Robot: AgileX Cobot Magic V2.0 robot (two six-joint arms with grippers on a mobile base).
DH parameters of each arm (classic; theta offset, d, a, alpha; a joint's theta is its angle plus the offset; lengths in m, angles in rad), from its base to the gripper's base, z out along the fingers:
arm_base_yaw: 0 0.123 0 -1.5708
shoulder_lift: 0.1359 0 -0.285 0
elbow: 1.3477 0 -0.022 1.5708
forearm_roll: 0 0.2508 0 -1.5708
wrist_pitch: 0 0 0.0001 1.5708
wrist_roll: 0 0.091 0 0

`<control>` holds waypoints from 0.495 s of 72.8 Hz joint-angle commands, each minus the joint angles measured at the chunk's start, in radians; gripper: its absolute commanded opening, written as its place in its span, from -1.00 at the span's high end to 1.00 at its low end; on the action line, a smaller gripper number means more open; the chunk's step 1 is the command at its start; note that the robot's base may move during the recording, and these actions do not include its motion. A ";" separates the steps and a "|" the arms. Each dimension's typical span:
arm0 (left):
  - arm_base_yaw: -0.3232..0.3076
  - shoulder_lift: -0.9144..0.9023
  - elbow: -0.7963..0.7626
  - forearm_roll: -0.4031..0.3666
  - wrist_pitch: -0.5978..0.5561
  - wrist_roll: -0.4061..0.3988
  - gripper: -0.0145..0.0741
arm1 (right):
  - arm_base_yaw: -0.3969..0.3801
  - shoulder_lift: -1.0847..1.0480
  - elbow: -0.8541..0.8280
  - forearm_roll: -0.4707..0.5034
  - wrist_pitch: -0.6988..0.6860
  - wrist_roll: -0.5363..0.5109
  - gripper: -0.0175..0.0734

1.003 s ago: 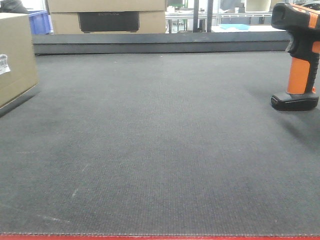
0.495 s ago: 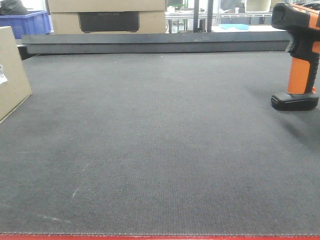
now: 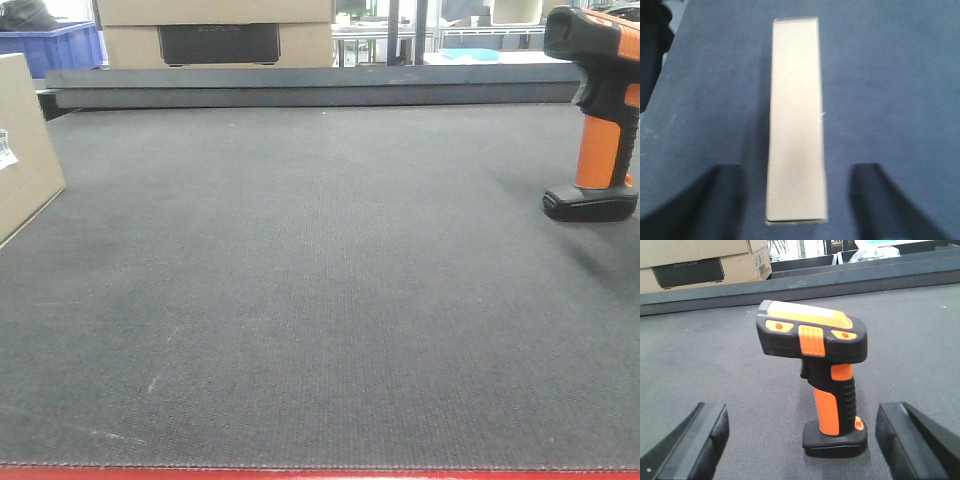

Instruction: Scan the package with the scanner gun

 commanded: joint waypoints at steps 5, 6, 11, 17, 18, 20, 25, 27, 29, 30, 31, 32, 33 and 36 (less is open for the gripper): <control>-0.005 -0.072 0.031 -0.068 -0.062 -0.013 0.65 | 0.000 -0.010 0.003 -0.008 -0.009 0.000 -0.48; -0.005 -0.078 0.040 -0.068 -0.075 -0.013 0.68 | 0.000 -0.009 0.003 -0.008 -0.009 0.000 -0.47; -0.005 -0.119 0.106 -0.081 -0.159 -0.013 0.92 | 0.000 -0.016 0.003 -0.008 -0.006 0.000 -0.38; -0.005 -0.165 0.199 -0.089 -0.257 -0.013 0.92 | 0.000 -0.042 0.003 -0.008 0.016 0.000 -0.17; -0.005 -0.173 0.215 -0.089 -0.281 -0.013 0.92 | 0.000 -0.046 0.003 -0.008 0.022 0.000 -0.13; -0.005 -0.194 0.259 -0.089 -0.313 -0.013 0.92 | 0.000 -0.059 0.003 -0.008 0.044 0.000 -0.03; -0.005 -0.242 0.355 -0.091 -0.417 -0.013 0.92 | 0.000 -0.101 0.003 -0.008 0.113 0.000 0.28; -0.005 -0.263 0.395 -0.093 -0.453 -0.013 0.92 | 0.000 -0.114 0.003 -0.008 0.145 0.000 0.39; -0.005 -0.286 0.437 -0.093 -0.498 -0.013 0.92 | 0.000 -0.135 0.003 -0.008 0.181 0.000 0.51; -0.005 -0.296 0.457 -0.095 -0.533 -0.013 0.92 | 0.000 -0.144 0.003 -0.008 0.198 0.000 0.57; -0.005 -0.308 0.488 -0.097 -0.559 -0.013 0.92 | 0.000 -0.152 0.003 -0.008 0.217 0.000 0.62; -0.005 -0.326 0.509 -0.099 -0.585 -0.013 0.92 | 0.000 -0.161 0.003 -0.008 0.244 0.000 0.67; -0.005 -0.339 0.529 -0.102 -0.612 -0.013 0.92 | 0.000 -0.170 0.003 -0.008 0.262 0.000 0.73; -0.005 -0.382 0.592 -0.114 -0.695 -0.013 0.92 | 0.000 -0.201 0.003 -0.008 0.314 0.000 0.90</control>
